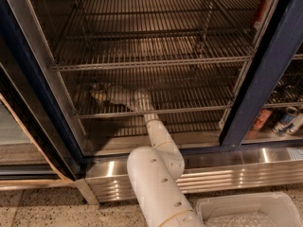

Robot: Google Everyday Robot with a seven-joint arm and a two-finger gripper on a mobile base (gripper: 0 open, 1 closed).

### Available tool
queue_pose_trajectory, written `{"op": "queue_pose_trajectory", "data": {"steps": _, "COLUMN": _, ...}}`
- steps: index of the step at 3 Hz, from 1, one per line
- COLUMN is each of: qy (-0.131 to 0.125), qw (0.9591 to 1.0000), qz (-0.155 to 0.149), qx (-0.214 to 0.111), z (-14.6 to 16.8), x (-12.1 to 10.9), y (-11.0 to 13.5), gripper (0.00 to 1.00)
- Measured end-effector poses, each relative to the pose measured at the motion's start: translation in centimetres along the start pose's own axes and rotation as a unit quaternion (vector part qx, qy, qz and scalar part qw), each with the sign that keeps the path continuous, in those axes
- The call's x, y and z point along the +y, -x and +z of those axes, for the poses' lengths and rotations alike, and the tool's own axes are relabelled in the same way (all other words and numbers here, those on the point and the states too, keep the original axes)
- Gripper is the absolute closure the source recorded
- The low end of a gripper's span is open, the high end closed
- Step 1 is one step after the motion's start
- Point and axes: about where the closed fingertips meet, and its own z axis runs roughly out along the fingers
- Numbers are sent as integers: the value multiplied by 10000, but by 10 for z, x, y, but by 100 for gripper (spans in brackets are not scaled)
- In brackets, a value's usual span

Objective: Pick redbull can from bottom shelf of fridge

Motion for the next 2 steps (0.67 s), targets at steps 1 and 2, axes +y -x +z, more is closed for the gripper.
{"op": "queue_pose_trajectory", "data": {"steps": 1, "qy": 1, "qw": 10000, "qz": 5, "qx": -96, "z": 1, "x": 3, "y": 0, "gripper": 100}}
{"op": "queue_pose_trajectory", "data": {"steps": 2, "qy": 6, "qw": 9998, "qz": -12, "qx": -202, "z": -1, "x": 5, "y": 4, "gripper": 100}}
